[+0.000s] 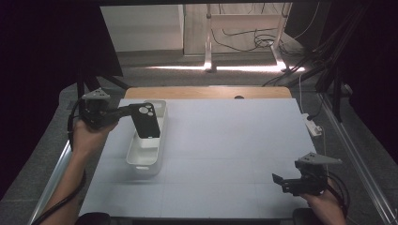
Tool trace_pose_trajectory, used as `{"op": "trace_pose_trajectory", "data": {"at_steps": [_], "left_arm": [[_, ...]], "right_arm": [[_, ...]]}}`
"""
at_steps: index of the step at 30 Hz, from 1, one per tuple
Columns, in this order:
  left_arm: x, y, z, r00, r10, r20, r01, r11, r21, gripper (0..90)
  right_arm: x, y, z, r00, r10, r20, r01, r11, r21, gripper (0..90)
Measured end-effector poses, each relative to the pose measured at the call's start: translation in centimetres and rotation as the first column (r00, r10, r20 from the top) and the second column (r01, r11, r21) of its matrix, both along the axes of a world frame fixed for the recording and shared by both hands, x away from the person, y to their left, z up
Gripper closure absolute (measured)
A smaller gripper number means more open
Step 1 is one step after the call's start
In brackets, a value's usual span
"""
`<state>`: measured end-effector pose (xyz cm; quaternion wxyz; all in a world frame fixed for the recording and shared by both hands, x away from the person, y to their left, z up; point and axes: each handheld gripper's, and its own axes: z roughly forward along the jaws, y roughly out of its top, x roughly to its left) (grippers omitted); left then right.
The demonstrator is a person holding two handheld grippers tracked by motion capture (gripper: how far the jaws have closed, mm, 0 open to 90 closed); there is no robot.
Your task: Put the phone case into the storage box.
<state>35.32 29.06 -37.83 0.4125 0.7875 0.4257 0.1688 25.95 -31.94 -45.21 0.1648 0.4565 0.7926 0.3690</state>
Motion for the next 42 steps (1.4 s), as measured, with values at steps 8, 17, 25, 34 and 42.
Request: {"op": "trace_pose_trajectory", "data": {"at_steps": [8,17,25,34,42], "left_arm": [[0.9,0.0,-0.9,0.9999,0.013,-0.005,-0.013,0.9999,0.0,84.3],[2.1,-0.1,-1.9,0.9996,0.028,-0.01,-0.028,0.9996,0.003,84.3],[3.7,-0.3,-2.7,0.9993,0.034,-0.011,-0.034,0.9993,0.016,84.3],[5.3,-0.6,-3.1,0.9989,0.048,-0.002,-0.048,0.9986,0.023,84.4],[6.8,-0.8,-3.7,0.9981,0.061,0.004,-0.061,0.9977,0.029,84.4]], "right_arm": [[0.0,0.0,0.0,1.0,0.003,-0.001,-0.003,1.0,0.002,0.0],[0.0,0.0,0.0,1.0,0.008,-0.001,-0.008,1.0,0.002,0.0],[0.0,0.0,0.0,1.0,0.009,-0.002,-0.009,1.0,0.003,0.0],[0.0,0.0,0.0,0.9999,0.01,-0.003,-0.01,0.9999,0.003,0.0],[0.0,0.0,0.0,0.9999,0.01,-0.003,-0.01,0.9999,0.006,0.0]]}}
